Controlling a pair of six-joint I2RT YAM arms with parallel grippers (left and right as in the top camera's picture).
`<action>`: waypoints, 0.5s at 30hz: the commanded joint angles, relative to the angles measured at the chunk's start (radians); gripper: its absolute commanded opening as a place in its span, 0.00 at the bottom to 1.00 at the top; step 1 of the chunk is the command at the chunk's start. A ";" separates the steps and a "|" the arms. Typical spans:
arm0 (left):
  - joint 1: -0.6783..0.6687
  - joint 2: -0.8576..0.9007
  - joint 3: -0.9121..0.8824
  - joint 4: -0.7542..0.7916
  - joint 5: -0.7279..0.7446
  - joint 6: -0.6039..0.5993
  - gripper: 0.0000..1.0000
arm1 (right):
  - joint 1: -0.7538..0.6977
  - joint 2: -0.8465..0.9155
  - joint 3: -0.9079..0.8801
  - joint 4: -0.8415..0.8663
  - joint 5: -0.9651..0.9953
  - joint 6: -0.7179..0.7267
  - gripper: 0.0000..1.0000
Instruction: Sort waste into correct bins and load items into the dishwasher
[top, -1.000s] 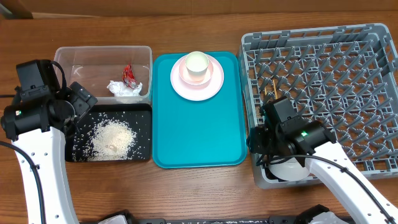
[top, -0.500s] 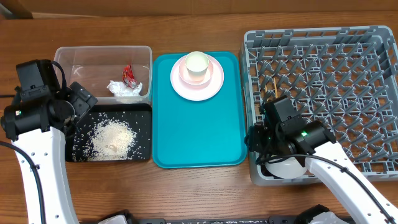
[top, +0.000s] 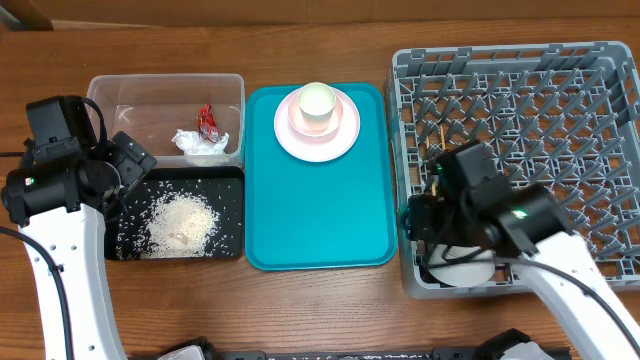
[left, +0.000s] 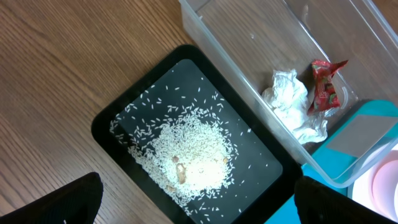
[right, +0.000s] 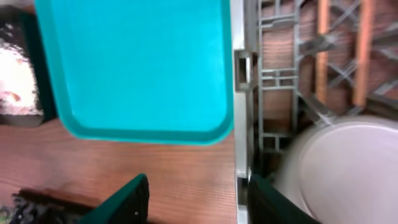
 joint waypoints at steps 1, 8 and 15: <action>-0.002 0.007 0.015 0.001 0.005 -0.012 1.00 | -0.002 -0.058 0.047 -0.053 0.041 0.000 0.53; -0.002 0.007 0.015 0.001 0.005 -0.012 1.00 | -0.001 -0.077 0.047 -0.053 0.041 0.026 0.51; -0.002 0.007 0.015 0.001 0.005 -0.012 1.00 | 0.000 -0.047 0.066 0.116 -0.001 -0.063 0.50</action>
